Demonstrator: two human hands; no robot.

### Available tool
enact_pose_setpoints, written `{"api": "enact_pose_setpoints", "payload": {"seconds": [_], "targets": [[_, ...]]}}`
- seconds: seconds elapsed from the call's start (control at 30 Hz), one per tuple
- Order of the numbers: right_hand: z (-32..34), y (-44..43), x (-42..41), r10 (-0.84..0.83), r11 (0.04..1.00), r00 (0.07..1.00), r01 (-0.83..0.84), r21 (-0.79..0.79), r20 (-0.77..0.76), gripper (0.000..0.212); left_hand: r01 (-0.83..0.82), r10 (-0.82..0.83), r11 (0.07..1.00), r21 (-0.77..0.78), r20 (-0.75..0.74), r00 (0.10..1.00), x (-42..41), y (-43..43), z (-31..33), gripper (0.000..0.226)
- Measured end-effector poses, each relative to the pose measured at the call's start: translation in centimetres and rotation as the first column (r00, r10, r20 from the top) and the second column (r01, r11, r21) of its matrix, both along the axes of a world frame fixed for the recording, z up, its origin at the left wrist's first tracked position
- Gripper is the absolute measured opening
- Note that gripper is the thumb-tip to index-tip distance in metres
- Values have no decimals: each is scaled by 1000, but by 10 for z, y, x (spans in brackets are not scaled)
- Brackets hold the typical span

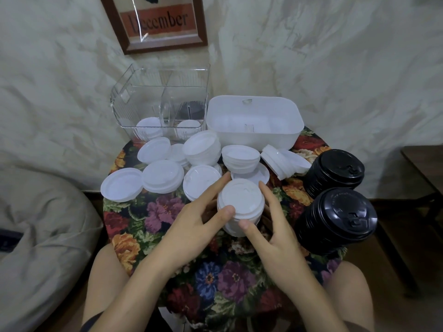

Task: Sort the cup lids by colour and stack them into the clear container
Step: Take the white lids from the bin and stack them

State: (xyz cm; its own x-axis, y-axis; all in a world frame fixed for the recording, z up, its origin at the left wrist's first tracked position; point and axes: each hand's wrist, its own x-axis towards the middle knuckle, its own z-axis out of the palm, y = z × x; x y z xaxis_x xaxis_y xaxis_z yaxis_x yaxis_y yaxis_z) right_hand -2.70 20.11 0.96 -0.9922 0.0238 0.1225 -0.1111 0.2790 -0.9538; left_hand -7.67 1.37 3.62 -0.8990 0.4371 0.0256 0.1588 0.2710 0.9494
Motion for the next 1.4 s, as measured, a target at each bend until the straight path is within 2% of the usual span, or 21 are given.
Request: {"api": "enact_pose_setpoints", "payload": {"seconds": [0.4,0.73,0.97,1.4], "targets": [[-6,6,-6,-126,990,991,123,-70,-46,72,-1,-2,996,93,36,999,0,24,-3,68],[-4,-1,-4,-180,982,982,176,-75,-49,74,-55,51,991,120,32,998,1,25,-11,63],[-9,-2,4,-213,977,977,213,-21,-16,89,-72,68,987,143,31,997,2,24,-16,63],[-17,-4,35,-175,985,981,174,25,80,75,-17,4,985,170,75,997,5,21,-26,85]]}}
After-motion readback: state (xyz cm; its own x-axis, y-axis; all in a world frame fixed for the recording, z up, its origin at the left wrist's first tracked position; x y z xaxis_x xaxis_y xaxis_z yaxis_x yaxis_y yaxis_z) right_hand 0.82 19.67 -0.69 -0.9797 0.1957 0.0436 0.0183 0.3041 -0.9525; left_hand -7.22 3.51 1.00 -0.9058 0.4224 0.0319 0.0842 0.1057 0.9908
